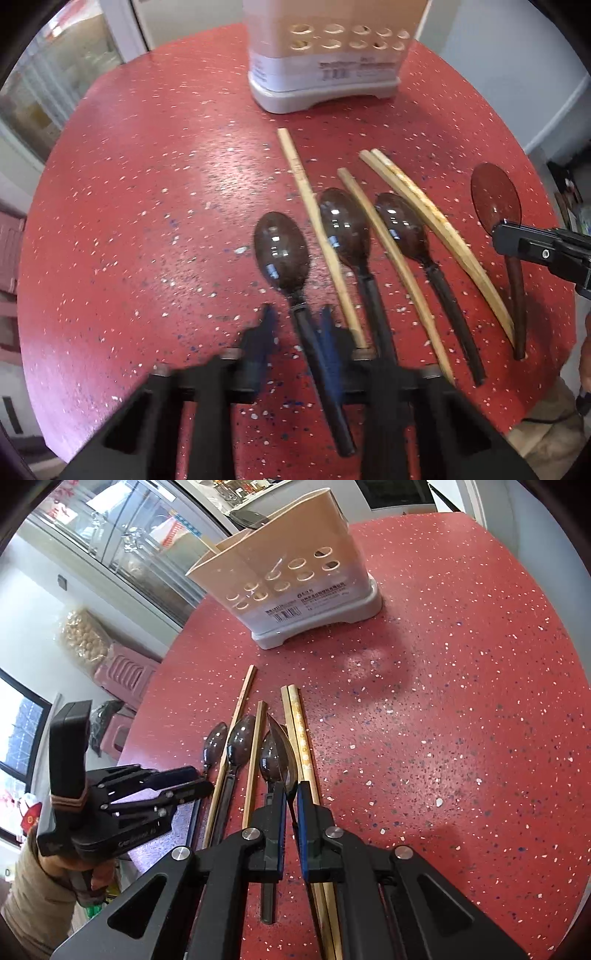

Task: Organize utensils

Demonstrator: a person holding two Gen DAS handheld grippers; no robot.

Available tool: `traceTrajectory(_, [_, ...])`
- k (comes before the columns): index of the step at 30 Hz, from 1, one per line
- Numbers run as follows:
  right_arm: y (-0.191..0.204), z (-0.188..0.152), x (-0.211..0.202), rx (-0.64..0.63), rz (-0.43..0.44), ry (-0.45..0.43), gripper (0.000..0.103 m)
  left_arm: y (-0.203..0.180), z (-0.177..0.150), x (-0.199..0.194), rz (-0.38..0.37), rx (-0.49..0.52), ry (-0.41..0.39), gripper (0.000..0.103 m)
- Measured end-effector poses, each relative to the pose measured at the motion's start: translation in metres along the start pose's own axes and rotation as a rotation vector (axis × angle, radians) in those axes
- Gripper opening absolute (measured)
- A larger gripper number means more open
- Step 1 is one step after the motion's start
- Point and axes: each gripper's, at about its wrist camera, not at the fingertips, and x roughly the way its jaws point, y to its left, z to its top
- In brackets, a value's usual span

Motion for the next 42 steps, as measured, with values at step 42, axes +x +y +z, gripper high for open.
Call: traceTrajectory(42, [0.044,0.118,-0.096,-0.130,0.035,-0.286,0.006,0.040,0.053,-0.185,-0.146,-0.284,-0.740,0.040])
